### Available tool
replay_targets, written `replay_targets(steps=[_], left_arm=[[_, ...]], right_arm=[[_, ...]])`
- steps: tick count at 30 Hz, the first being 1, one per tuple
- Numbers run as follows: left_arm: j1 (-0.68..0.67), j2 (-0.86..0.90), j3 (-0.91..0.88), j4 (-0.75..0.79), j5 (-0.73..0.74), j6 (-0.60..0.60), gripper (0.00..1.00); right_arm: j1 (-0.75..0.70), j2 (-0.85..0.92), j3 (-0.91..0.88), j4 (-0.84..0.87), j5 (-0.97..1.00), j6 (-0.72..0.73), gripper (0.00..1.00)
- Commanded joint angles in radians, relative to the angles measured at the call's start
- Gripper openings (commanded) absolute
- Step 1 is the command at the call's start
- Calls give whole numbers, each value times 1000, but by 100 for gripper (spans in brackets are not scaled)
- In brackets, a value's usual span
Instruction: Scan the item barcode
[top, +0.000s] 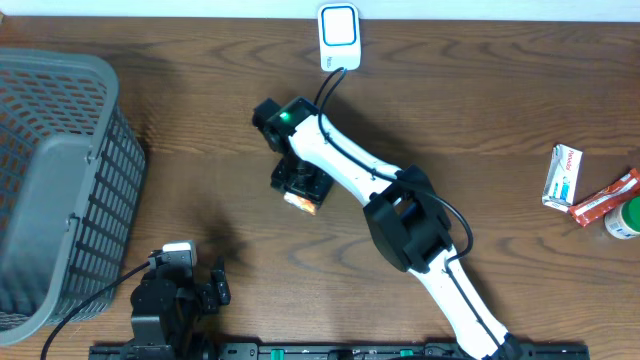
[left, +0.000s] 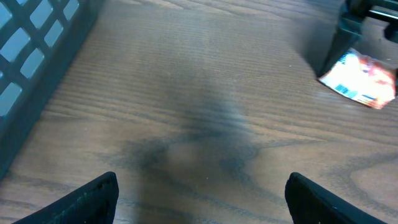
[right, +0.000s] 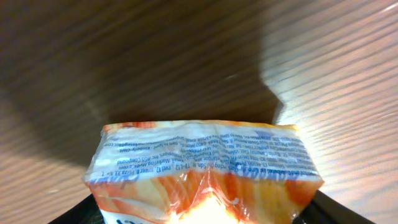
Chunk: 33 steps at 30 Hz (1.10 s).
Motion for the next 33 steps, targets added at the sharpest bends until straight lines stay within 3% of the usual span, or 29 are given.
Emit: replay_targets(steps=[1,7,13,20,28,31,33], left_arm=[[-3,-3,-3,-3,-9,-10,86],[-3,-3,-3,-3,-9,-10,86],[-3,-3,-3,-3,-9,-10,86],[-3,-3,-3,-3,-9,-10,86],[-3,-3,-3,-3,-9,-10,86],[-3,-3,-3,-3,-9,-10,86],[-3,-3,-3,-3,-9,-10,86]], right_arm=[[-44,-14,-26,-34,27,-114,65],[-150,-79,-26,-58,-159,-327,65],[-336,-119,-26,-173,-465,-657,66],[-497,-118,-31,-317,-535,-868,73],[-513,-118,-31,-317,-568,-880,70],[-511,-118,-31,-314,-478,-869,80],[-509,-118,-31,-314,-254,-734,90]])
